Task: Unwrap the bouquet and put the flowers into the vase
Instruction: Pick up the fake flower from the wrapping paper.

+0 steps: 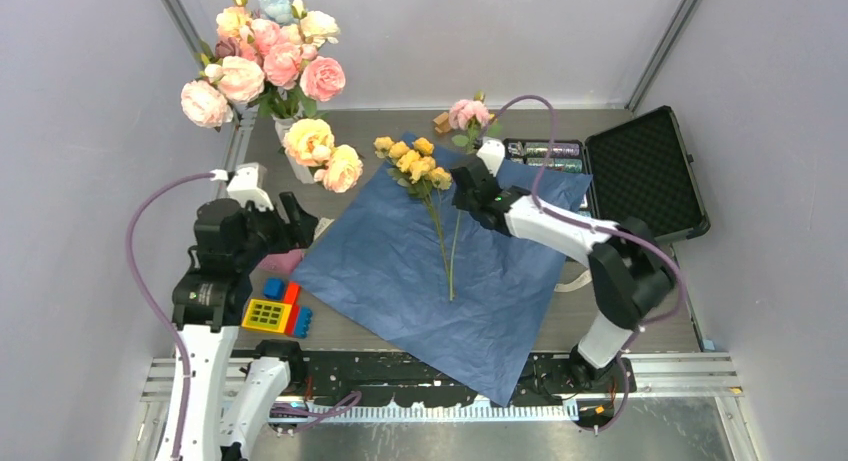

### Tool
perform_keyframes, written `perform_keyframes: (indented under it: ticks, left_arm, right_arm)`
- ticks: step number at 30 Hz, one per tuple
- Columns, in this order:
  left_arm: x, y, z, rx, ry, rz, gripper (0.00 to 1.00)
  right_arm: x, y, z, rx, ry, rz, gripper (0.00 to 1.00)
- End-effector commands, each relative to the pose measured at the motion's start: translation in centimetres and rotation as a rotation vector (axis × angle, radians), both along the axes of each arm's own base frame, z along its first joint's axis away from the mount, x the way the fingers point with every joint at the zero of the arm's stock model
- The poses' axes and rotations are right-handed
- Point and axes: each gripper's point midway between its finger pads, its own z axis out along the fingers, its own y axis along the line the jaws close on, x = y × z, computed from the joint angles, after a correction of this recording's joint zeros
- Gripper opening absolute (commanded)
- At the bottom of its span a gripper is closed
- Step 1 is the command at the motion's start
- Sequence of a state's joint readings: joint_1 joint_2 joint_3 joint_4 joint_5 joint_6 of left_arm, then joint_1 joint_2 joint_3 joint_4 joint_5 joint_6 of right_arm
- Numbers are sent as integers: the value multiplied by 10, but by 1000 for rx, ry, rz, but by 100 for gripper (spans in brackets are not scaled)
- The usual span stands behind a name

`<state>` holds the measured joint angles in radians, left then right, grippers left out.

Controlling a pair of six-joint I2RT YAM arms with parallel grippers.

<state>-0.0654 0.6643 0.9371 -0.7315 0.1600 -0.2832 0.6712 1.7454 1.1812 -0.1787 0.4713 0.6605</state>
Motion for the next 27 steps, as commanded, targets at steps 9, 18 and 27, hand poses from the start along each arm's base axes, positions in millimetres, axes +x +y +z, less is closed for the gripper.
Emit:
perform_keyframes:
  ticks: [9,18,27]
  left_arm:
    - [-5,-45,158,-193,-218,-203,69]
    - [-2,-102,223,-391,-295,-500,66]
    - [-27,-157,282,-579,-422,-780,73]
  right_arm:
    - [-59,15,230,332,-590,353,0]
    - [-158,59,341,464,-883,787,0]
    - [-212,110,375,551,-949,985,0]
